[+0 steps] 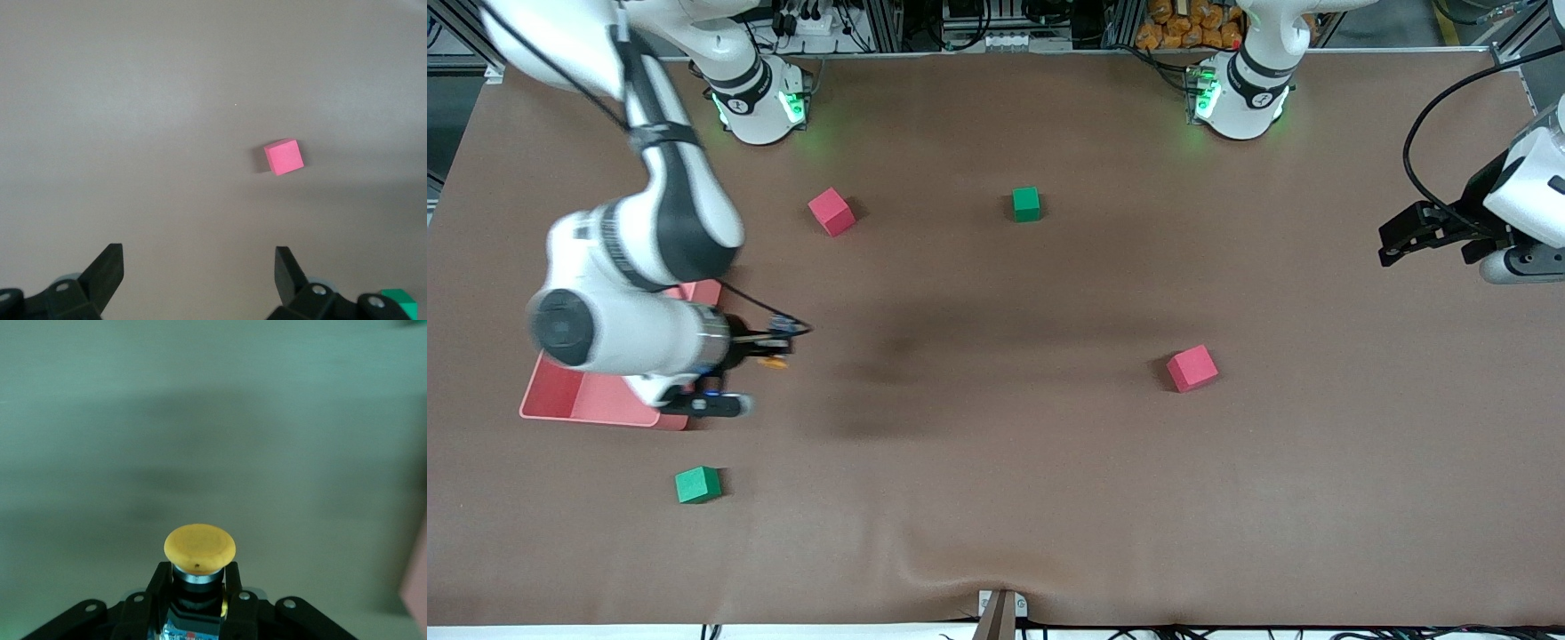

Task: Place and upright button with both arms
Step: 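Lift the button out of the tray and carry it to mid-table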

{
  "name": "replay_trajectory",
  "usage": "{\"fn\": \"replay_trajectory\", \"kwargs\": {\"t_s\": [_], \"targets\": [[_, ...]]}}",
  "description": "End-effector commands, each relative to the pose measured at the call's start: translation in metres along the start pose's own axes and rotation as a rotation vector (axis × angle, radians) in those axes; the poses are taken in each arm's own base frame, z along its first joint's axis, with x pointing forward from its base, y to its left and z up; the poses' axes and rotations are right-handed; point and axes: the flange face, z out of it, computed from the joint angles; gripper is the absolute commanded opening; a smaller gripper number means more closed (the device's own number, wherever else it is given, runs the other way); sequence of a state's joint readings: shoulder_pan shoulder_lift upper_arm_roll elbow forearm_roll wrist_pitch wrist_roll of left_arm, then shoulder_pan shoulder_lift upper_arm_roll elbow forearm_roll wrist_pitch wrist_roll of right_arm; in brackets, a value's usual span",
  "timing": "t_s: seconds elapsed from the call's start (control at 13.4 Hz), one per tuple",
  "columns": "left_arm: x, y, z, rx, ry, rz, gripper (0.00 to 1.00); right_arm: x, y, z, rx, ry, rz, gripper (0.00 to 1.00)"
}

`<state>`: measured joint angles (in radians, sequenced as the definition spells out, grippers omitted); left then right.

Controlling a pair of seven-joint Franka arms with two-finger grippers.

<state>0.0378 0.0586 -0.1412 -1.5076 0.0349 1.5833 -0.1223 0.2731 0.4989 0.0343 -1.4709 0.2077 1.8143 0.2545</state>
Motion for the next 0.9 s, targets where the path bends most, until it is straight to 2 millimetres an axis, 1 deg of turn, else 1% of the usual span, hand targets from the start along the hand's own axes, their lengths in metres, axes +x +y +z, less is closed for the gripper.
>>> {"fn": "replay_trajectory", "kwargs": {"t_s": [0.0, 0.07, 0.15, 0.3, 0.37, 0.52, 0.6, 0.67, 0.82], "targets": [[-0.002, 0.001, 0.001, 0.003, -0.01, -0.001, 1.0, -0.001, -0.101, 0.042, 0.034, 0.057, 0.018, 0.0], [-0.001, 0.0, 0.002, 0.003, -0.014, -0.001, 1.0, -0.009, -0.14, 0.063, 0.037, 0.078, -0.002, 0.0], [-0.002, 0.0, 0.005, 0.004, -0.021, 0.005, 1.0, -0.016, -0.17, 0.081, 0.041, 0.094, -0.039, 0.0], [-0.003, 0.0, 0.01, 0.007, -0.047, 0.004, 1.0, -0.035, -0.215, 0.12, 0.045, 0.119, -0.105, 0.0], [-0.003, 0.001, 0.009, 0.007, -0.044, 0.007, 1.0, -0.042, -0.231, 0.136, 0.049, 0.129, -0.115, 0.0], [-0.003, 0.0, 0.007, 0.006, -0.04, 0.014, 1.0, -0.061, -0.264, 0.175, 0.056, 0.154, -0.157, 0.0], [-0.003, -0.001, 0.007, 0.006, -0.041, 0.015, 1.0, -0.069, -0.276, 0.196, 0.053, 0.159, -0.159, 0.0], [-0.003, 0.0, 0.007, 0.006, -0.041, 0.016, 1.0, -0.076, -0.285, 0.212, 0.047, 0.164, -0.163, 0.0], [-0.002, 0.006, 0.01, 0.006, -0.045, 0.019, 1.0, -0.084, -0.292, 0.227, 0.021, 0.162, -0.187, 0.0]]}}
